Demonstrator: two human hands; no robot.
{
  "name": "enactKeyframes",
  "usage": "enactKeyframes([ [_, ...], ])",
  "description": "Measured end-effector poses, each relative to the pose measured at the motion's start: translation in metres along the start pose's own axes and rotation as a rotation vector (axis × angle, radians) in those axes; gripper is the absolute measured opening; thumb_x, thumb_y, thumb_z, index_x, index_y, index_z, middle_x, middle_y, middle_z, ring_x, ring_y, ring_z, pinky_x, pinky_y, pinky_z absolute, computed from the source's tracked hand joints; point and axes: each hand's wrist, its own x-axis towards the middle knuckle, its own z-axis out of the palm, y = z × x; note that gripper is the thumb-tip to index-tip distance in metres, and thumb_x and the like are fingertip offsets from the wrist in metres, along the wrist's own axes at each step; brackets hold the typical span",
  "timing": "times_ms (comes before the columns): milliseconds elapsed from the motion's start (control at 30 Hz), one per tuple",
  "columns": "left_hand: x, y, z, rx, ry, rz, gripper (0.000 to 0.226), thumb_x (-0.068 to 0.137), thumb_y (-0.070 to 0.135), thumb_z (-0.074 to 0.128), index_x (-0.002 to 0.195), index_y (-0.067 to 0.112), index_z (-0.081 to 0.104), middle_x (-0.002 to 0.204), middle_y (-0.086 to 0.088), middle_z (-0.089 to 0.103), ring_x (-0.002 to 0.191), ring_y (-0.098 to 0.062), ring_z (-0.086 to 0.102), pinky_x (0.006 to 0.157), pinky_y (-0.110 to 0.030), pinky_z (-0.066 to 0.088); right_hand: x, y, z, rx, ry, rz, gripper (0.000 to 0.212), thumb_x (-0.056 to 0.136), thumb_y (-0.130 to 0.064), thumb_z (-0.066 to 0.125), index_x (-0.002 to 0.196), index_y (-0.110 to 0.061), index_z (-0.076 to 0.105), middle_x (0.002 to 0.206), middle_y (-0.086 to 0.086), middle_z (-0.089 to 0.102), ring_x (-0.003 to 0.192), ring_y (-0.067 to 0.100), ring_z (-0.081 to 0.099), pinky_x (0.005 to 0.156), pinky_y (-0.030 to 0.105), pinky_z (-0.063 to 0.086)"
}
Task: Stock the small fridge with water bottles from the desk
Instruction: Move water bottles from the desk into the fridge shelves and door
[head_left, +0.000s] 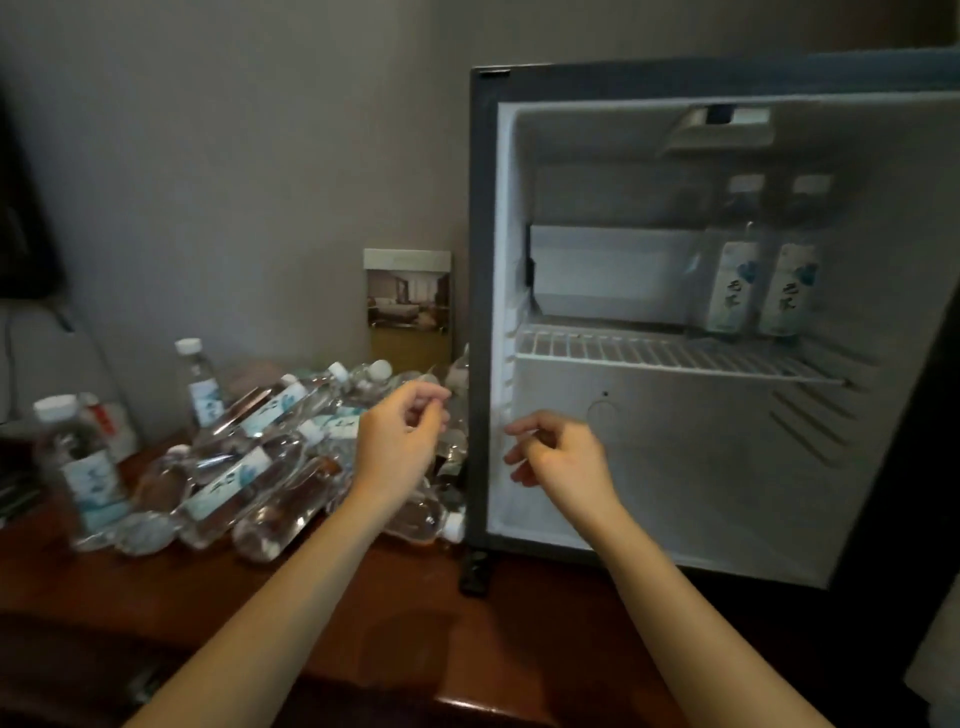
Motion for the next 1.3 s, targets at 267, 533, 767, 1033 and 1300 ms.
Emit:
enactKeyframes([
  [267,-0.025,-0.086,-0.07,0.161,0.021,-0.326,0.025,0.091,0.004,0.052,0.08,0.026,0.06,0.078,0.004,0.064,0.08,-0.022,0.065,0.071,-0.034,0.052,-0.01,0.039,0.081,-0.112,-0.199,0.121,0.029,0.088,0.0,0.045,0.079,-0.021,0.062,0.064,-0.002,0.062,0.053,0.013,0.057,0.054,0.025,0.047],
  [533,-0.041,-0.114,-0.083,0.269,-0.067,-0.33,0.015,0.087,0.003,0.057,0.092,0.015,0.065,0.087,0.003,0.063,0.083,-0.013,0.059,0.077,-0.026,0.047,0.004,0.052,0.116,-0.637,-0.282,-0.034,0.04,0.09,-0.013,0.049,0.13,-0.011,0.049,0.127,0.012,0.056,0.115,0.028,0.055,0.095,0.037,0.046],
  [767,-0.051,-0.127,-0.079,0.374,-0.238,-0.35,0.028,0.088,0.009,0.058,0.114,0.017,0.058,0.106,0.006,0.046,0.095,-0.014,0.055,0.085,-0.018,0.039,0.019,0.067,0.14,-0.986,-0.392,-0.047,0.061,0.088,-0.02,0.055,0.141,-0.014,0.026,0.141,0.014,0.034,0.126,0.038,0.037,0.102,0.045,0.038],
  [1033,-0.06,-0.14,-0.073,0.426,-0.342,-0.329,0.062,0.086,0.011,0.062,0.138,0.027,0.032,0.137,0.002,0.028,0.108,-0.008,0.048,0.091,-0.019,0.04,0.017,0.07,0.147,-0.998,-0.383,0.052,0.07,0.083,-0.039,0.062,0.137,-0.013,0.027,0.13,0.012,0.048,0.111,0.032,0.056,0.085,0.039,0.048],
  [1300,-0.058,-0.134,-0.061,0.577,-0.38,-0.206,0.08,0.081,0.021,0.07,0.144,0.035,0.024,0.152,-0.001,0.012,0.142,-0.02,0.009,0.114,-0.036,0.02,0.014,0.03,0.123,-0.358,-0.454,0.426,0.042,0.076,-0.035,0.067,0.109,-0.014,0.051,0.084,0.002,0.062,0.059,0.015,0.058,0.049,0.025,0.048],
])
